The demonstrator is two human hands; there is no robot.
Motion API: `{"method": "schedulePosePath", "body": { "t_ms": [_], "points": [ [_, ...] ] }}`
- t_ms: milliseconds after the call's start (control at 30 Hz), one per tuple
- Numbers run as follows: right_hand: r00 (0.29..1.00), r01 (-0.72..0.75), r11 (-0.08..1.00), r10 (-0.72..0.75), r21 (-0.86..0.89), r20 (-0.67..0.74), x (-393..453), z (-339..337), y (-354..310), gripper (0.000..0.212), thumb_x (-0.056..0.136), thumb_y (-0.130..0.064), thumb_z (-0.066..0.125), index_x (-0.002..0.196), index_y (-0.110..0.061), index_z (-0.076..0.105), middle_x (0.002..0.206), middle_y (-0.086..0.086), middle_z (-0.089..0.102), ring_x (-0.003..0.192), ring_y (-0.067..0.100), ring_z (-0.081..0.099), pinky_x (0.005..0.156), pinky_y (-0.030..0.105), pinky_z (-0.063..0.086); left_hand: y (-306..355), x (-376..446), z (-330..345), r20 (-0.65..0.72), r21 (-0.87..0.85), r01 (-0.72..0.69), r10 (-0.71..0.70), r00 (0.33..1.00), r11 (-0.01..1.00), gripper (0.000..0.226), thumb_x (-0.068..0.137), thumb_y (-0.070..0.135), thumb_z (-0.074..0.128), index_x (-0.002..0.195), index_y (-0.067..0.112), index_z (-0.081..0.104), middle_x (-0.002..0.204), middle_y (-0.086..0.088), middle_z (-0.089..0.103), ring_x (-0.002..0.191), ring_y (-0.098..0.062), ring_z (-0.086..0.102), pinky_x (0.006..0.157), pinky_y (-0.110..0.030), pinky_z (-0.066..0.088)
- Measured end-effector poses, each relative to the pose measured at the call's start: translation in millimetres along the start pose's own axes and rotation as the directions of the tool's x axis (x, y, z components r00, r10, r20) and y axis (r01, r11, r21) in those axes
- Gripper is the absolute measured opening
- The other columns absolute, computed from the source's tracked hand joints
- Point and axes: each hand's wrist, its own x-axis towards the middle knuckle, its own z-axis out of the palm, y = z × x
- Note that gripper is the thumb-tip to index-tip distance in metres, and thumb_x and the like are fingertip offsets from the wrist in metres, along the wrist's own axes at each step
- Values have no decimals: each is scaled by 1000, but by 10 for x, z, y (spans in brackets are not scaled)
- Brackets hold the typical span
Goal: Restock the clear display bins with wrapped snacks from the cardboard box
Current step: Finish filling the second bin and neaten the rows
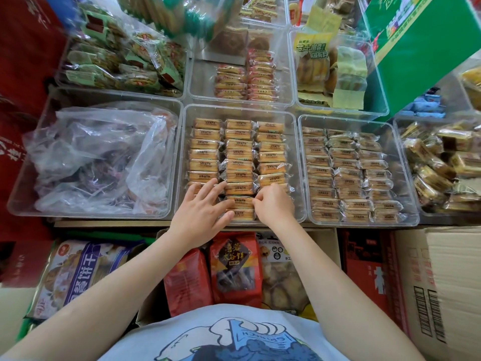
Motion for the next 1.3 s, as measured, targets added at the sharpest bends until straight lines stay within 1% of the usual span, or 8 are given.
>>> {"method": "schedulePosePath", "body": {
  "t_ms": [167, 333, 433, 533, 633, 967, 1100, 1300],
  "points": [
    [998, 42, 993, -36, -111, 57, 61, -3, -20, 23, 100, -30, 57, 102, -13, 72, 108, 1, 63, 89, 24, 65, 71, 34, 54, 38, 9, -50, 52, 28, 36, -38, 998, 999, 76, 97, 64, -4, 146, 39, 49, 166, 0, 24, 155, -22, 10, 121, -49, 8],
    [986, 46, 994, -28, -103, 162, 145, -94, -34, 22, 99, -32, 59, 93, -15, 72, 89, 1, 68, 82, 24, 65, 72, 35, 56, 39, 21, -60, 58, 37, 42, -44, 997, 998, 76, 97, 64, -3, 148, 38, 47, 165, 2, 25, 156, -21, 9, 121, -49, 9],
    [992, 99, 981, -85, -165, 91, 142, -238, -42, 25, 101, -32, 53, 87, -15, 66, 81, -1, 62, 78, 24, 63, 63, 31, 48, 28, 28, -50, 76, 26, 37, -39, 996, 999, 73, 98, 64, -1, 150, 38, 43, 165, 4, 27, 156, -21, 8, 121, -49, 9],
    [982, 169, 982, -176, -86, -75, 176, -312, -68, 19, 102, -26, 49, 102, -18, 66, 94, -2, 61, 83, 22, 61, 63, 31, 41, 22, 29, -53, 86, 21, 37, -39, 996, 999, 73, 97, 64, -1, 151, 38, 41, 166, 5, 25, 156, -21, 6, 121, -49, 10],
    [974, 218, 970, -223, -107, -36, 200, -255, -105, 22, 102, -31, 50, 113, -20, 67, 109, 2, 60, 92, 25, 62, 66, 32, 41, 34, 32, -59, 89, 31, 40, -43, 995, 999, 74, 97, 64, -2, 151, 38, 40, 166, 4, 25, 156, -21, 7, 121, -49, 9],
    [980, 194, 955, -177, -226, 95, 139, -288, -62, 20, 102, -28, 51, 107, -15, 66, 106, 3, 65, 91, 25, 63, 66, 33, 45, 59, 27, 11, 16, 58, 118, -119, 993, 991, 66, 99, 64, 11, 141, 39, 55, 160, -3, 38, 153, -28, 22, 119, -54, 19],
    [960, 267, 944, -278, -193, -31, 45, -313, -111, 16, 100, -28, 55, 102, -15, 63, 101, 1, 58, 85, 23, 62, 68, 35, 49, 49, 31, 0, 27, 17, 111, -111, 993, 994, 69, 98, 66, 9, 146, 38, 49, 163, -1, 31, 155, -26, 14, 120, -52, 13],
    [975, 138, 941, -74, -309, 211, -6, -154, -126, 31, 92, -46, 66, 92, -15, 65, 89, 0, 67, 84, 24, 66, 70, 32, 50, 51, 32, -14, 55, 20, 95, -96, 994, 995, 72, 97, 65, 4, 150, 37, 44, 165, 2, 25, 156, -22, 7, 121, -51, 11]
  ]
}}
